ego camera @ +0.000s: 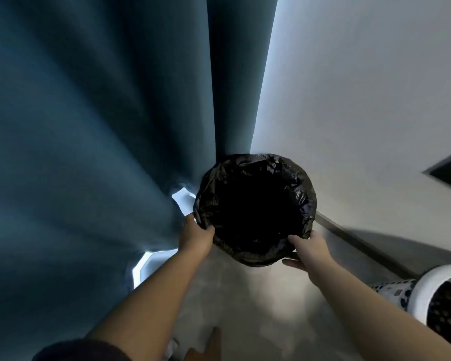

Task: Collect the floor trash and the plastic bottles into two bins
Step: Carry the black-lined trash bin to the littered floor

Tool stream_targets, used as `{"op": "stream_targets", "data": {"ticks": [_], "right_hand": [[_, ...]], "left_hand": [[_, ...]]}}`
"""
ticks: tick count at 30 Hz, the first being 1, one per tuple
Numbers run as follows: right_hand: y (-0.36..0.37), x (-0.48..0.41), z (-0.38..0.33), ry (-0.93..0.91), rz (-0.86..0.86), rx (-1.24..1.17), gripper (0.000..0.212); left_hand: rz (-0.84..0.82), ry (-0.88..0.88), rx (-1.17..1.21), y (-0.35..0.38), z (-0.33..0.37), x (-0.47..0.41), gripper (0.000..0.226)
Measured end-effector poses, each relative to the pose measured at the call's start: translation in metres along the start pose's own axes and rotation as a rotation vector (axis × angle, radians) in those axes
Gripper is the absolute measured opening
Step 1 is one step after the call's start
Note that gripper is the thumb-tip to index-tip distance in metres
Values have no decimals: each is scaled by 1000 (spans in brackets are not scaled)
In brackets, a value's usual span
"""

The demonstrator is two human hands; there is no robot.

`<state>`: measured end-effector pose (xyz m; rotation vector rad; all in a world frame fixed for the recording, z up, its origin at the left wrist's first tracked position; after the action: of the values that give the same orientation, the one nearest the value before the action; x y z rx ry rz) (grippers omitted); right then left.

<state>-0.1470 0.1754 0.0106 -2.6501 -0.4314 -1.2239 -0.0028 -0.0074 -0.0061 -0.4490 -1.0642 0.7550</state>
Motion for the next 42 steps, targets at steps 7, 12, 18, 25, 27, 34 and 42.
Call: {"op": "stream_targets", "data": {"ticks": [7,12,18,25,27,34,42], "right_hand": [[-5,10,7,-84,165,188,20],[-39,38,40,-19,181,362,17],[-62,47,68,88,138,367,20],[-71,42,34,280,-52,87,80],[-73,18,25,239,-82,2,89],[-58,-37,23,191,23,-139,43],[-66,-64,25,62,34,3,30]], "left_hand": [[-57,-126,-52,6,-3,19,21],[-160,-209,33,16,-36,67,40],[-240,-282,142,29,-57,88,47],[-130,-91,244,6,-51,63,78],[-21,-19,289,-3,-37,49,55],[130,20,202,5,-23,-7,26],[-155,-215,374,27,-45,-46,23]]}}
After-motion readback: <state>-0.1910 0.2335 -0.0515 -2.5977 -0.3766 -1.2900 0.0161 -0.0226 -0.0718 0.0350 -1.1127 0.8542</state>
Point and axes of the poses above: each hand's wrist, its own x-axis away from the middle knuckle, its own y-axis out of the palm, z = x × y, the point moved 1 cm from there along -x, towards the middle knuckle, and after that the axes turned 15 degrees about -x, right-handed, at the moved point
